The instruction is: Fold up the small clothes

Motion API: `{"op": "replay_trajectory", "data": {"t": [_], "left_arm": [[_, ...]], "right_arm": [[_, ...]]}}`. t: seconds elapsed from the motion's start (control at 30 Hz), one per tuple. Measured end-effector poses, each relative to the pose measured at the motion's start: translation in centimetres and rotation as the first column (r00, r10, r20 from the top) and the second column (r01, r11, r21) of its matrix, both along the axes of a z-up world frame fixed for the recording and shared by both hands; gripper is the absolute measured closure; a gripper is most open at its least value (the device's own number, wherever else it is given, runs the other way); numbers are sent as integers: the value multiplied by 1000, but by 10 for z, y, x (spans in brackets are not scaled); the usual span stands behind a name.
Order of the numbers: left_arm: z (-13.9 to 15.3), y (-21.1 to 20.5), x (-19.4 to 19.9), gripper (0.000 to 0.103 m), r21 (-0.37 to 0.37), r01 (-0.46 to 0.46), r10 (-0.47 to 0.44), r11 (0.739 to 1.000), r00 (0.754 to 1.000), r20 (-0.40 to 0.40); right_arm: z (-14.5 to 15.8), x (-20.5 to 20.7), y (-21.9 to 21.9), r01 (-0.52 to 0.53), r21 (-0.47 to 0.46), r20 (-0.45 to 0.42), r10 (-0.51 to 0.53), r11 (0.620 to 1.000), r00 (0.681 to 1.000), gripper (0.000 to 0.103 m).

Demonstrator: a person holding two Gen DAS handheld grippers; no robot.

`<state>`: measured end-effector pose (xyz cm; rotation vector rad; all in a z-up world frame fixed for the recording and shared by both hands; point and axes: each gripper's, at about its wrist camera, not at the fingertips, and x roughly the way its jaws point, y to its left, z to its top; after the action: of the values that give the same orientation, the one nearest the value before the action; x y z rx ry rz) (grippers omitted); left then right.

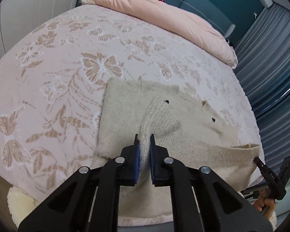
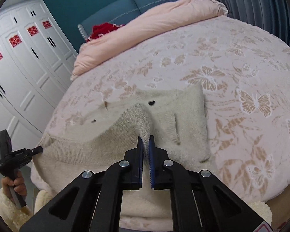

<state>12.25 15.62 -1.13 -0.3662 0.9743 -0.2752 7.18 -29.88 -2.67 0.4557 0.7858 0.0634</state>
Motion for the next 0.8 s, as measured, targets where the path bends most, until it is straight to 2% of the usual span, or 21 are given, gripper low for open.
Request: {"op": "replay_trajectory", "data": {"t": [0.17, 0.27, 0.33, 0.4, 0.43, 0.47, 0.5, 0.53, 0.57, 0.63, 0.7, 0.73, 0.77, 0.8], "left_arm": [[57, 2, 20, 95, -38, -26, 30, 999, 994, 104], [73, -6, 53, 95, 8, -49, 47, 999, 988, 145], [62, -15, 81, 93, 69, -61, 52, 996, 991, 126], [37, -25, 110, 89, 142, -124, 110, 982, 989, 103], [19, -32, 125, 86, 197, -143, 127, 970, 988, 93], [-2, -37, 138, 76, 249, -160, 149, 955, 987, 65], [-21, -39, 147, 74, 289, -159, 157, 944, 987, 30], [-38, -40, 151, 76, 323, -159, 174, 933, 985, -17], [-46, -39, 148, 76, 313, -156, 179, 937, 983, -47], [-47, -39, 127, 76, 233, -139, 153, 962, 987, -43], [-39, -53, 104, 64, 207, -115, 119, 972, 993, -7], [-37, -61, 93, 50, 190, -99, 100, 977, 995, 5], [-38, -71, 83, 40, 177, -82, 81, 981, 997, 13], [-42, -82, 75, 40, 171, -61, 60, 983, 998, 10]], "right_arm": [[64, 10, -12, 20, -13, 154, -18, 1000, 988, 98], [74, 48, -28, 58, -21, 168, -53, 998, 984, 97], [55, 87, -37, 65, -20, 109, -62, 998, 992, 97], [21, 121, -45, 92, -2, 48, -92, 996, 995, 89], [0, 136, -50, 122, 4, 8, -122, 992, 992, 89], [-18, 147, -55, 164, -6, -24, -164, 986, 986, 89], [-33, 154, -58, 198, -42, -54, -200, 979, 978, 89], [-40, 158, -59, 226, -102, -79, -235, 969, 969, 89], [-41, 155, -59, 241, -128, -82, -252, 962, 964, 89], [-31, 137, -52, 197, -51, -32, -199, 979, 979, 89], [-19, 119, -28, 119, -29, 10, -118, 993, 993, 89], [-17, 114, -10, 59, -22, 15, -58, 998, 998, 89], [-19, 110, 11, 3, -17, 9, -3, 1000, 1000, 89], [-25, 108, 31, -49, -4, -3, 49, 999, 999, 89]]}}
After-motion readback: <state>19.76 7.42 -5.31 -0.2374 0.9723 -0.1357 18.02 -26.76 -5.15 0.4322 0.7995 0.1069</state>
